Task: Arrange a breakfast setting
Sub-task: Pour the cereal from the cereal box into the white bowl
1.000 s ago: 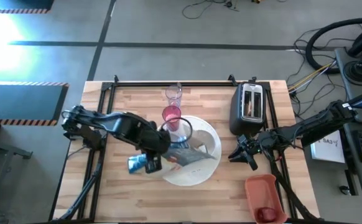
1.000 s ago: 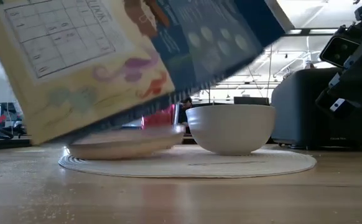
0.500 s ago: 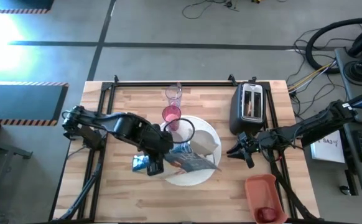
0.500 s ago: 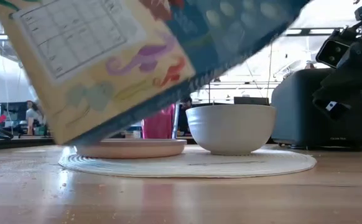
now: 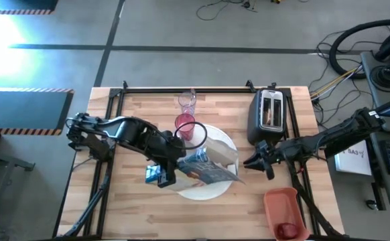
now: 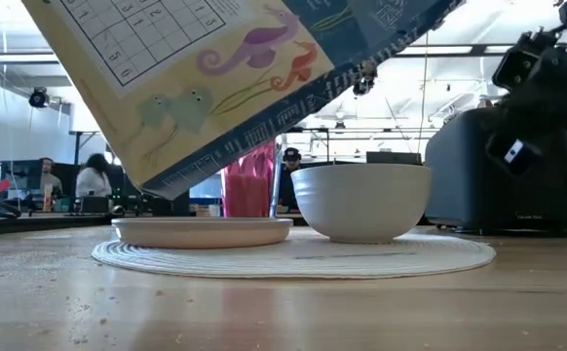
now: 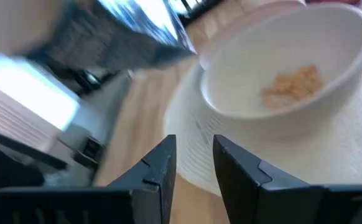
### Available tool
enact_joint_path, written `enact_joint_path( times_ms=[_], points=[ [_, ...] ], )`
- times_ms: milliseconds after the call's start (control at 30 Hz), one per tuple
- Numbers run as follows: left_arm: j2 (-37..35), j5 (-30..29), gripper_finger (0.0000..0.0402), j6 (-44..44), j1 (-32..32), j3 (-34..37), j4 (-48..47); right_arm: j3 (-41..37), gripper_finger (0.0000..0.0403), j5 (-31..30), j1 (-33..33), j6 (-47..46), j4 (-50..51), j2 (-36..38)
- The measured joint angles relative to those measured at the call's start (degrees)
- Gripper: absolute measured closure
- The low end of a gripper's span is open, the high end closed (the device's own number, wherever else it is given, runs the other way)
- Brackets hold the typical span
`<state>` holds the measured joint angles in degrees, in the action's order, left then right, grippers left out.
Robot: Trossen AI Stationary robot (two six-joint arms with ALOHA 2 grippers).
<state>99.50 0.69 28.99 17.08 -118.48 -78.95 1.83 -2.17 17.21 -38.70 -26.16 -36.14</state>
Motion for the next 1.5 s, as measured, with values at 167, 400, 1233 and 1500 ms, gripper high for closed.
enact_joint_path(
  times_ms=[167, 400, 1233, 1500],
  points=[
    [0.00, -0.13, 0.0401, -0.22, 0.00, 0.02, 2.02, 0.00, 0.0307, -0.09, 0.00, -4.40, -2.56, 0.00],
    [0.00, -0.16, 0.0401, -0.59, 0.02, 0.07, 2.94, 0.00, 0.0307, -0.93, 0.00, -8.93, -2.44, -0.04],
    [0.00, -0.13, 0.0401, -0.35, 0.09, 0.11, 3.30, 0.20, 0.0307, -1.79, 0.02, -31.62, -2.92, -3.02],
    [-0.07, -0.16, 0.0401, 2.29, 0.77, 0.11, 2.98, 7.79, 0.0303, -3.95, 3.42, -14.90, -2.54, -4.07]
  ],
)
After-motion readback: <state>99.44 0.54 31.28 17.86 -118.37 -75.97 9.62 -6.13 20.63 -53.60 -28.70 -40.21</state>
